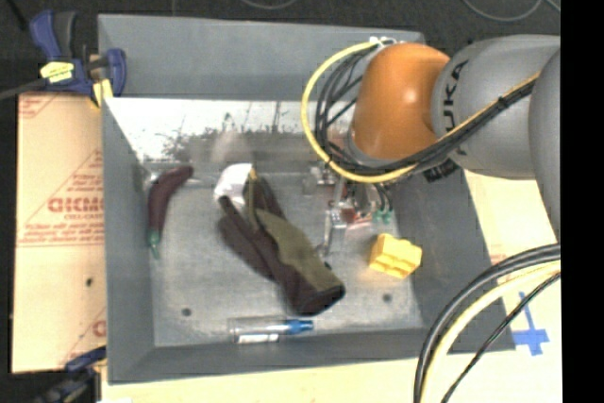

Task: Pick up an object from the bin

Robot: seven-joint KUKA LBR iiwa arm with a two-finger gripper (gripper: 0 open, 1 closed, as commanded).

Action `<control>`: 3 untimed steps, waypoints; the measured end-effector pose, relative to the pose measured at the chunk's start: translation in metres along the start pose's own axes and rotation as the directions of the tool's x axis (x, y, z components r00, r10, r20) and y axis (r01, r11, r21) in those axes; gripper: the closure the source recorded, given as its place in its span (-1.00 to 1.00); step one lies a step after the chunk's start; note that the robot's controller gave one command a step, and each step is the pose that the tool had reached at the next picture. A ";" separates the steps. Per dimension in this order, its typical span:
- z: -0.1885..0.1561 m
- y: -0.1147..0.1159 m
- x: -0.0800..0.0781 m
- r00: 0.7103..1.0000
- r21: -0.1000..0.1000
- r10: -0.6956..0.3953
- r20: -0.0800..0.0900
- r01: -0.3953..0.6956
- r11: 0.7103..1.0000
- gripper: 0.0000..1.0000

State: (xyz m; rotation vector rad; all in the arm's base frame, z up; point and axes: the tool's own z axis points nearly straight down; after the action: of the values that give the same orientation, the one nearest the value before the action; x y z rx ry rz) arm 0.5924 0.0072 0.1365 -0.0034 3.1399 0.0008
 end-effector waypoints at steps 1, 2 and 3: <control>0.000 0.000 0.000 1.000 0.000 0.000 0.000 0.000 1.000 -1.00; 0.009 0.015 0.024 1.000 0.001 -0.011 0.005 0.011 1.000 -1.00; 0.040 0.021 0.036 0.998 0.000 -0.066 0.005 0.066 0.998 -1.00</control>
Offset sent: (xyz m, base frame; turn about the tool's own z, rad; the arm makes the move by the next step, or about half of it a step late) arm -0.0493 0.0330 -0.0193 -0.0257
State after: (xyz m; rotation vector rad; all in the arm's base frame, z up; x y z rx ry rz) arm 0.5565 0.0281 0.0961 -0.1065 3.1326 0.0010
